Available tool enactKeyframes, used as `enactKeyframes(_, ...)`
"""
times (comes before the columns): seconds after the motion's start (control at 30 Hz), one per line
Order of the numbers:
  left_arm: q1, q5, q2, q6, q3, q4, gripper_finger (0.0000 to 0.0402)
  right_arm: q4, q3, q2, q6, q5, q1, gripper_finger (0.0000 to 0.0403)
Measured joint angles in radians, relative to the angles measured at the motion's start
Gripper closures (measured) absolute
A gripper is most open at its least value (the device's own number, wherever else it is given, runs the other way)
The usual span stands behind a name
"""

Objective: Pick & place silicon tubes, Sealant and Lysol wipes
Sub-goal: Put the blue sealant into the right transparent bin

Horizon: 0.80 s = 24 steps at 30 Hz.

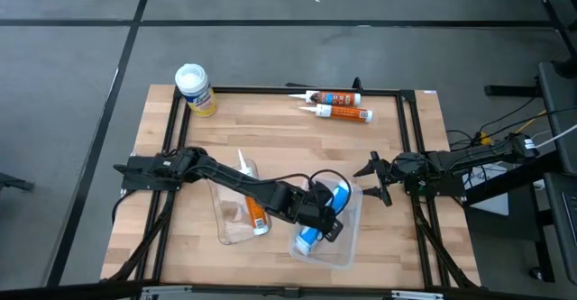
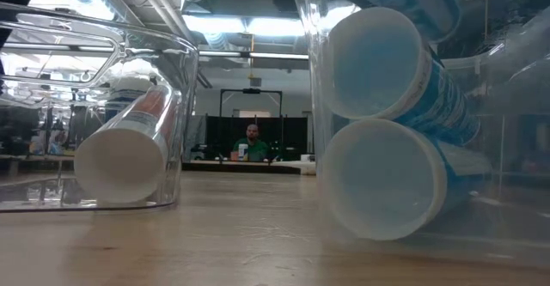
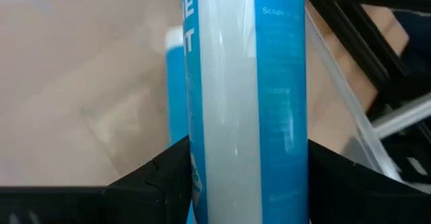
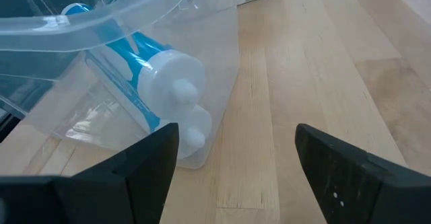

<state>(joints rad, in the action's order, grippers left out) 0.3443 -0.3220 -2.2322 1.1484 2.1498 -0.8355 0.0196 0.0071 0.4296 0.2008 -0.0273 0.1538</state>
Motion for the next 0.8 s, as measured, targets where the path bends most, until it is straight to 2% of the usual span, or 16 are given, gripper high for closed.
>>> enactKeyframes(0.3, -0.003, 0.087, -0.025, 0.056, 0.003, 0.009, 0.0193, 0.0, 0.0, 0.0, 0.0, 0.0, 0.0, 0.0105)
enactKeyframes(0.8, -0.036, 0.118, -0.06, 0.045, 0.002, -0.001, 0.0193, 0.0, 0.0, 0.0, 0.0, 0.0, 0.0, 0.0105)
